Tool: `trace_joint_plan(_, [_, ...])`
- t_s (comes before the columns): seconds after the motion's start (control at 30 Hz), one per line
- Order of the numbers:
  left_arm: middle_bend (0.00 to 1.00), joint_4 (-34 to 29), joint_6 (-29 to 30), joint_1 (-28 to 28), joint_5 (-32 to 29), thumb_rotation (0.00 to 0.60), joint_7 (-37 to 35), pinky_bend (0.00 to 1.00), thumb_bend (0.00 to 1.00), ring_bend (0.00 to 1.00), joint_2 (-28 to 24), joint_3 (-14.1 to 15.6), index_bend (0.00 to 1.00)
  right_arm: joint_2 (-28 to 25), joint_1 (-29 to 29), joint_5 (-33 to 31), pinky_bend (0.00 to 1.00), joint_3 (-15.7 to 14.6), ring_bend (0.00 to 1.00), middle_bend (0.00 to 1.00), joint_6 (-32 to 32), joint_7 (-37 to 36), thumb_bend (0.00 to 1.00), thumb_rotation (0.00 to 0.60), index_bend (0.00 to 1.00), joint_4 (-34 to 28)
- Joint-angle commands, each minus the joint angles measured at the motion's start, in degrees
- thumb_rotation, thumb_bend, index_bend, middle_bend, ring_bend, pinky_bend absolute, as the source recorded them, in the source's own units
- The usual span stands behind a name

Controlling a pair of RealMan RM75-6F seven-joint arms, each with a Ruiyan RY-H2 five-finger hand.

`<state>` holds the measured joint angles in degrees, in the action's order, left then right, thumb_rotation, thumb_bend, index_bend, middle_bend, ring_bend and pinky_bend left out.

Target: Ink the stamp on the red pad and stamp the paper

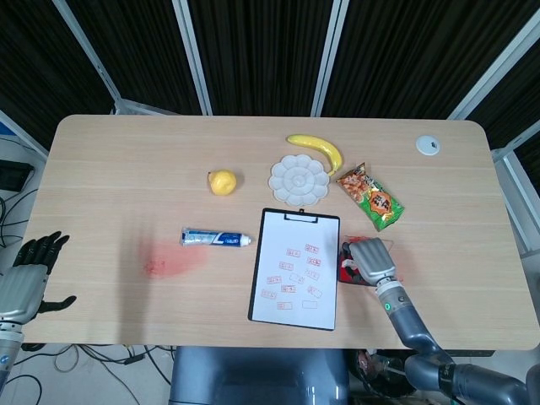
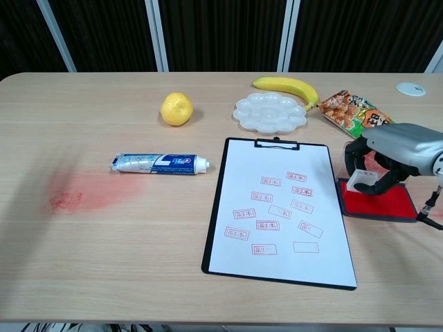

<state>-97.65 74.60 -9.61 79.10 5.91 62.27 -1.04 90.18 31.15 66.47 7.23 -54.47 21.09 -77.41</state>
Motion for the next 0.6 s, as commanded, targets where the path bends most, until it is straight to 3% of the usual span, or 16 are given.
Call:
trace_joint_plan(0.03, [0.0,0.0,-0.1,0.0,0.0,0.6,0.0,0.0,0.01,0.0,0.0,0.0,0.0,0.0,-0.1,-0.3,0.88,-0.2,0.89,0.81,0.0,0.0,0.87,0.6,0.91,0.1])
trace_joint_plan(0.6, [0.0,-0.1,-0.1,-0.1,0.0,0.6,-0.3,0.0,0.01,0.0,-0.1,0.0,0.0,-1.7,0.5,-1.0,0.88,1.0,0.89,0.81,-1.6,0.1,0.87,0.6,0.91,-2.4])
